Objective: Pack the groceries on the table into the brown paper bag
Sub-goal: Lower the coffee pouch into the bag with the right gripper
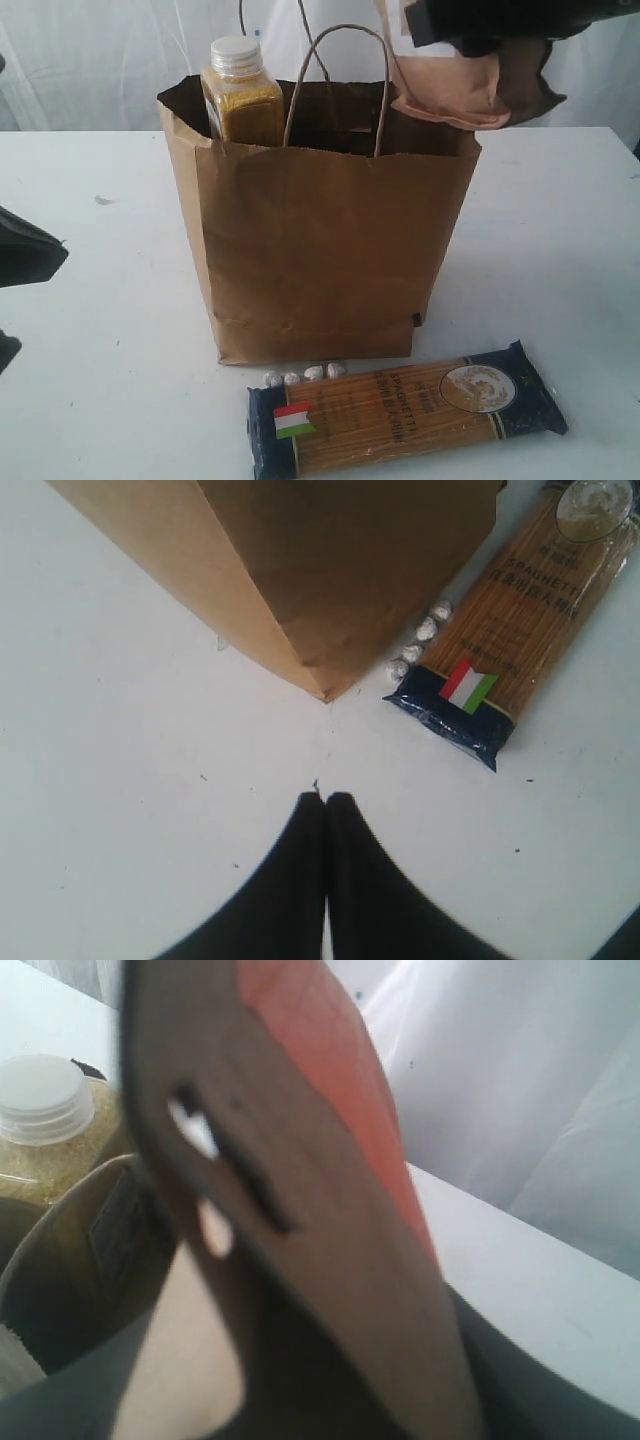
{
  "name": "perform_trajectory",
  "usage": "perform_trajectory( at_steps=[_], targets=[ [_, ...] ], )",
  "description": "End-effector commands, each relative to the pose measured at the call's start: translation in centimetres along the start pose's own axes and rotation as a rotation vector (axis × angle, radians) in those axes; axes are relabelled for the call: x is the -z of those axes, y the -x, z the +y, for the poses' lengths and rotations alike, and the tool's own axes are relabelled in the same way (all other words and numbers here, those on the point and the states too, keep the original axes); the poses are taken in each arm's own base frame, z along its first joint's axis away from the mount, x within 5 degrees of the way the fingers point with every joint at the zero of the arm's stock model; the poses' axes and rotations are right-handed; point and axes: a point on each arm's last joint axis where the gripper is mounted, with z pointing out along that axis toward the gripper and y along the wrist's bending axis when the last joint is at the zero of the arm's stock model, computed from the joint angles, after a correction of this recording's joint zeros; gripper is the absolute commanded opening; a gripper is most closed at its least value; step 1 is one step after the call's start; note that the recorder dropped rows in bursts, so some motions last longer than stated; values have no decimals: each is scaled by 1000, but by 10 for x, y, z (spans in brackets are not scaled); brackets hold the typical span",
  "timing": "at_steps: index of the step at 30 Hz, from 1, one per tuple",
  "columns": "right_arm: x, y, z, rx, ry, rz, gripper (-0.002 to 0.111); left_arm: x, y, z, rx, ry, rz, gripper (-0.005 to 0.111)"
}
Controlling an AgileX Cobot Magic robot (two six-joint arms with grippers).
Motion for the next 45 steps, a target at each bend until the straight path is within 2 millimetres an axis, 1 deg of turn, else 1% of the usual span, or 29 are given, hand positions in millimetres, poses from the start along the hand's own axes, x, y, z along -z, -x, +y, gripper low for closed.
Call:
perform_trajectory(
  at_steps=[1,8,13,22,30,34,36,39,45],
  targets=[
    [0,11,2,-49,35,-58,0,2,0,0,22,-2,-25,0],
    [-21,6,10,-55,101,-8,0,2,0,0,26,-1,-21,0],
    [-41,3,18,-56,167,57,0,2,0,0,28,-1,-21,0],
    [-64,14,20,-9,171,68,0,2,0,0,30,-2,-22,0],
    [-80,20,20,74,176,115,0,2,0,0,31,-3,-22,0],
    [-89,15,15,60,170,141,0,2,0,0,31,-3,-22,0],
    [-93,10,10,50,166,182,0,2,0,0,26,-3,-20,0],
    [-97,5,11,48,177,226,0,2,0,0,15,-1,-20,0],
    [-103,3,14,32,196,222,0,2,0,1,7,0,-26,0]
  ],
)
